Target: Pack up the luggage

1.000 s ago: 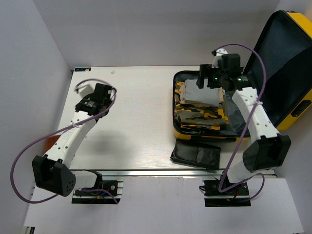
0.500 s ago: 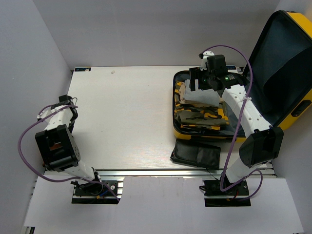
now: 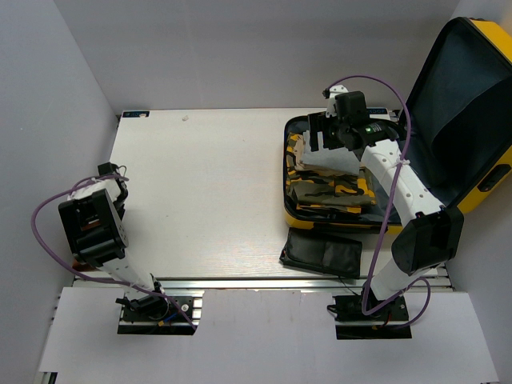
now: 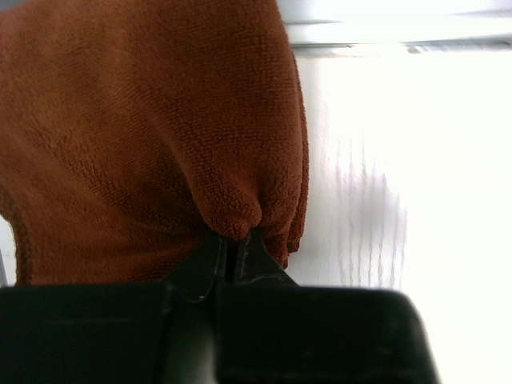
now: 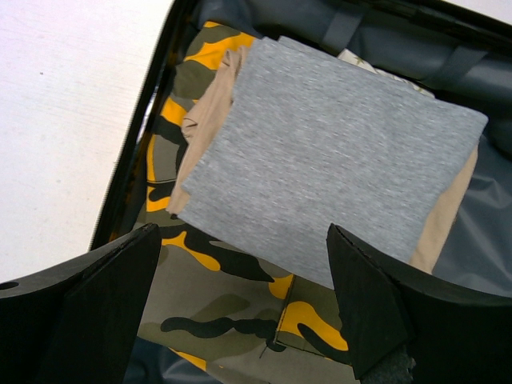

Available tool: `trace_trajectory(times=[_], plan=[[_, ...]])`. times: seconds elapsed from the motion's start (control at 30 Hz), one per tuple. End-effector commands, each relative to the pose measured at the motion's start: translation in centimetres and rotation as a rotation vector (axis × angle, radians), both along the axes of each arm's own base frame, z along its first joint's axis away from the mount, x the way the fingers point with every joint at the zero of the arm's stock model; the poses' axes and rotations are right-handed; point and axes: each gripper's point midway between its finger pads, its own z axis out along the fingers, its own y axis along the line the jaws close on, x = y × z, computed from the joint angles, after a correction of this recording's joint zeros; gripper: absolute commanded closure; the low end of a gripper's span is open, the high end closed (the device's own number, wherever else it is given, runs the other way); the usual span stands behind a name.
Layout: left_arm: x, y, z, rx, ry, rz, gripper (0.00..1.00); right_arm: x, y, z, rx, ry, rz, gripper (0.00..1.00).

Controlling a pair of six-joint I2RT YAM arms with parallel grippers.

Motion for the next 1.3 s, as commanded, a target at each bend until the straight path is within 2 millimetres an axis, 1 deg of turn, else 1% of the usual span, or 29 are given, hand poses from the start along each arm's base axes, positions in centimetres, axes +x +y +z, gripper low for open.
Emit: trace_trajectory(times=[0.0,0.17,0.2,0.27,0.3,0.37,0.4,0.47,0.5,0.53,0.6,0.63,0.67,0.7,0.73,0.77,0.83,0.87,0.9,0.93,0.97,1.0,1.07,1.1,1.13,1.17,1.2,1.23,1.27], plan=[[4.0,-7.5,-3.8,-0.302,-0.180,-0.190,1.00,-0.4,0.8,2.7,0.040,-0.088,0.037,0.11],[6.9,-14.9,-2.9,-0.361,-0.271,-0.432,1.00,-1.0,3.0,2.7,0.079,-0.092,0.108,0.11],[7.9,-17.8,-2.6,-0.380,-0.272,-0.520,1.00,-1.0,3.3,2.5,0.081,-0.086,0.116,0.11],[8.6,-20.9,-2.6,-0.411,-0.269,-0.605,1.00,-1.2,4.3,1.9,0.080,-0.074,0.138,0.11],[9.2,-23.9,-2.8,-0.435,-0.251,-0.683,1.00,-1.2,4.5,1.7,0.080,-0.069,0.143,0.11],[9.2,-26.8,-3.2,-0.470,-0.217,-0.762,1.00,-1.5,5.4,1.0,0.076,-0.049,0.164,0.11],[9.5,-29.3,-2.8,-0.485,-0.209,-0.831,1.00,-1.6,5.7,0.9,0.077,-0.046,0.170,0.11],[8.9,-31.5,-3.1,-0.510,-0.172,-0.894,1.00,-1.9,6.8,0.1,0.068,-0.028,0.195,0.11],[8.4,-32.3,-2.9,-0.510,-0.156,-0.925,0.94,-2.0,7.2,-0.1,0.069,-0.022,0.203,0.11],[8.3,-34.0,-1.6,-0.507,-0.176,-0.984,0.88,-1.8,7.4,-0.9,0.061,-0.005,0.204,0.11],[8.4,-35.3,0.5,-0.484,-0.211,-1.077,0.74,-1.6,7.7,-1.4,0.011,-0.012,0.163,0.11],[8.5,-36.6,2.1,-0.474,-0.244,-1.120,0.66,-1.3,8.1,-2.3,-0.016,0.005,0.161,0.11],[8.7,-36.7,4.7,-0.439,-0.295,-1.147,0.60,-1.5,9.2,-2.4,-0.035,0.004,0.175,0.11],[8.9,-36.5,6.1,-0.413,-0.314,-1.170,0.53,-1.6,10.0,-2.7,-0.040,0.014,0.191,0.11],[8.8,-36.6,7.4,-0.397,-0.332,-1.186,0.36,-1.0,11.0,-2.8,-0.036,0.021,0.205,0.11],[9.0,-36.3,9.9,-0.364,-0.386,-1.190,0.02,-1.4,12.4,-2.8,-0.029,0.023,0.230,0.11],[8.3,-35.2,11.3,-0.322,-0.376,-1.207,0.02,-0.8,14.1,-3.5,0.000,0.036,0.233,0.11],[8.2,-33.6,11.7,-0.288,-0.376,-1.160,0.02,-0.8,15.4,-2.9,0.023,0.023,0.244,0.11],[7.4,-31.9,12.2,-0.255,-0.368,-1.097,0.02,-0.7,16.2,-3.0,0.039,0.025,0.250,0.11],[6.9,-30.9,12.1,-0.230,-0.356,-1.058,0.02,-0.4,17.0,-4.1,0.046,0.044,0.257,0.11],[6.5,-29.3,12.0,-0.190,-0.342,-1.001,0.02,-0.8,18.4,-4.2,0.068,0.055,0.264,0.11],[5.7,-27.6,11.4,-0.159,-0.311,-0.936,0.02,-0.7,19.3,-5.1,0.077,0.076,0.278,0.11],[5.0,-26.6,10.3,-0.163,-0.274,-0.903,0.02,-1.7,21.9,-5.6,0.111,0.096,0.333,0.11],[4.5,-25.5,8.8,-0.173,-0.242,-0.854,0.02,-1.6,22.7,-6.6,0.120,0.102,0.346,0.11],[4.4,-25.0,7.9,-0.178,-0.227,-0.833,0.02,-2.6,24.2,-7.3,0.126,0.111,0.383,0.11],[4.8,-24.5,7.0,-0.185,-0.236,-0.811,0.02,-2.8,24.8,-8.0,0.133,0.121,0.382,0.11],[4.2,-23.5,4.9,-0.220,-0.198,-0.769,0.02,-3.0,25.8,-9.7,0.146,0.144,0.414,0.11],[4.4,-23.2,4.2,-0.235,-0.198,-0.756,0.02,-3.2,26.4,-10.5,0.146,0.154,0.420,0.11],[5.4,-23.2,3.9,-0.247,-0.238,-0.753,0.02,-3.1,26.7,-11.2,0.148,0.162,0.411,0.11]])
